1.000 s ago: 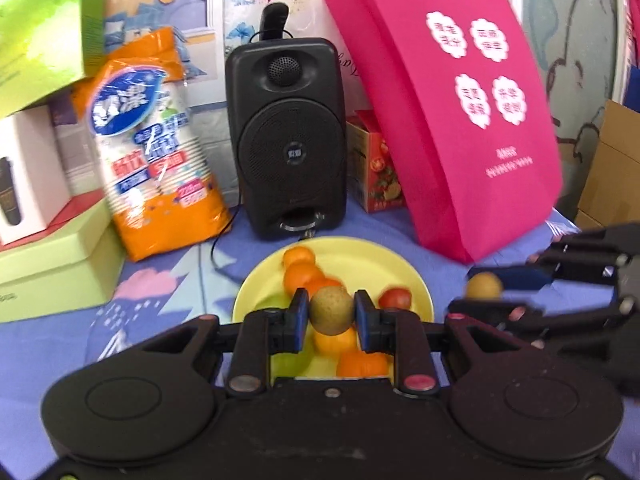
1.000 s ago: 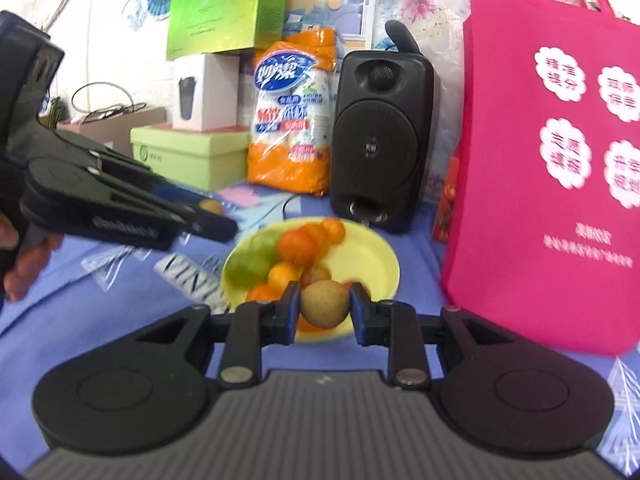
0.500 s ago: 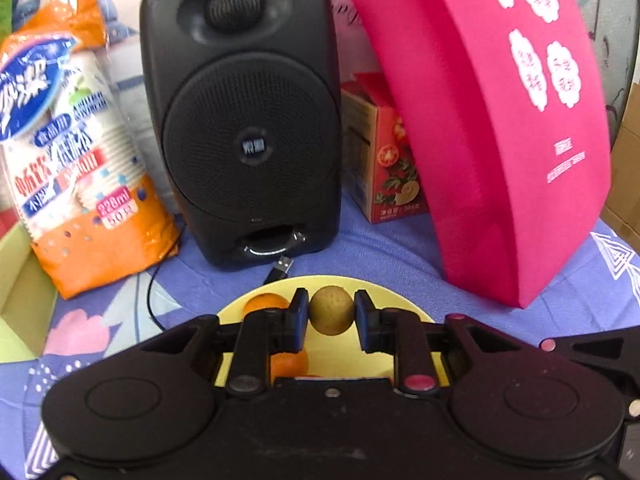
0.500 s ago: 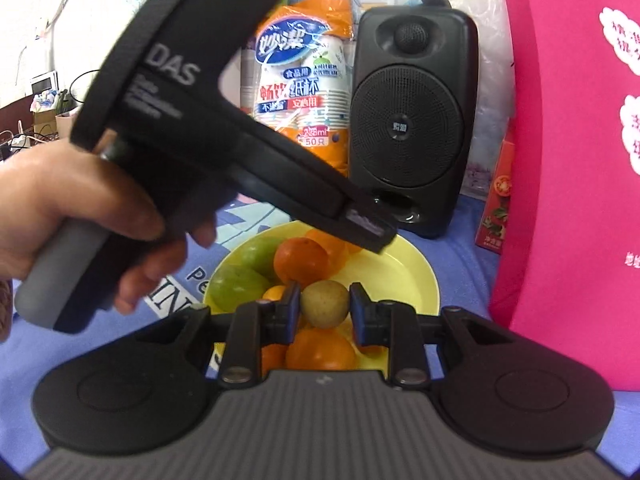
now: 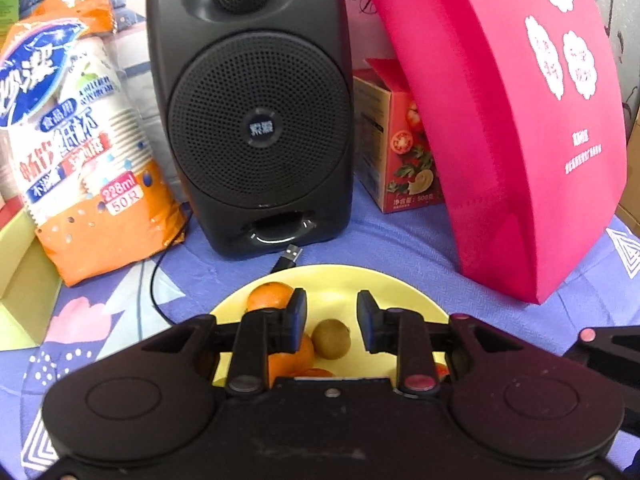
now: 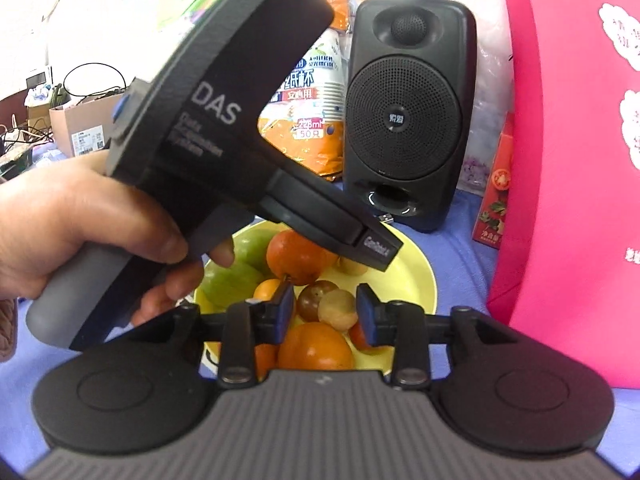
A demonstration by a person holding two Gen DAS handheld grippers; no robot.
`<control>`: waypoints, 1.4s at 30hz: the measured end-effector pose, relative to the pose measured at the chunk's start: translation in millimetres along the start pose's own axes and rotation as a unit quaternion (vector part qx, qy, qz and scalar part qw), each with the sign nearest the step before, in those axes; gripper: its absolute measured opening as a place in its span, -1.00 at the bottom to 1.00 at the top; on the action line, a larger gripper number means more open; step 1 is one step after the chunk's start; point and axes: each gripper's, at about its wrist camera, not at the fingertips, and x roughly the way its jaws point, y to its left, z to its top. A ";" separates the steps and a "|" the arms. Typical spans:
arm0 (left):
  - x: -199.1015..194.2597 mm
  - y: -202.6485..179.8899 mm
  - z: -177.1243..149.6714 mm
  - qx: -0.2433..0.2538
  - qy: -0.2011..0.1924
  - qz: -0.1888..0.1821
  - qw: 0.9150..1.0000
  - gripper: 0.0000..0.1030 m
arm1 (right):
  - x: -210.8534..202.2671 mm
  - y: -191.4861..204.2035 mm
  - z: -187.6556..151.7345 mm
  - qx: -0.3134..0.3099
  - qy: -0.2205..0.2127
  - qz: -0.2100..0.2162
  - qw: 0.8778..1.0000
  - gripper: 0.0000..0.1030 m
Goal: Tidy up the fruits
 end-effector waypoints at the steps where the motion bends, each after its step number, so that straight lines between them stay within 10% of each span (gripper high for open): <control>1: -4.6 -0.9 0.2 0.000 -0.001 0.001 1.000 -0.43 | -4.0 0.3 -0.3 0.001 -0.001 -0.001 1.000 -0.35; 6: -35.2 -1.3 0.4 -0.009 -0.026 0.014 1.000 0.27 | -27.9 2.8 -4.4 0.006 -0.012 -0.002 1.000 -0.35; 13: -97.6 -0.9 -10.3 -0.008 -0.065 0.046 0.997 0.77 | -69.8 12.4 -19.3 0.015 -0.017 -0.012 1.000 -0.19; 16: -128.6 -1.1 -24.4 -0.004 -0.086 0.072 0.994 1.00 | -93.4 17.1 -26.2 0.031 -0.031 -0.023 0.999 0.18; 22: -200.1 -1.1 -65.9 -0.043 -0.094 0.108 0.989 1.00 | -148.3 27.0 -40.0 0.084 -0.069 -0.066 0.992 1.00; 42: -350.6 -66.4 -226.5 -0.134 -0.081 0.120 0.980 1.00 | -259.4 113.7 -100.3 0.116 -0.018 -0.186 0.976 1.00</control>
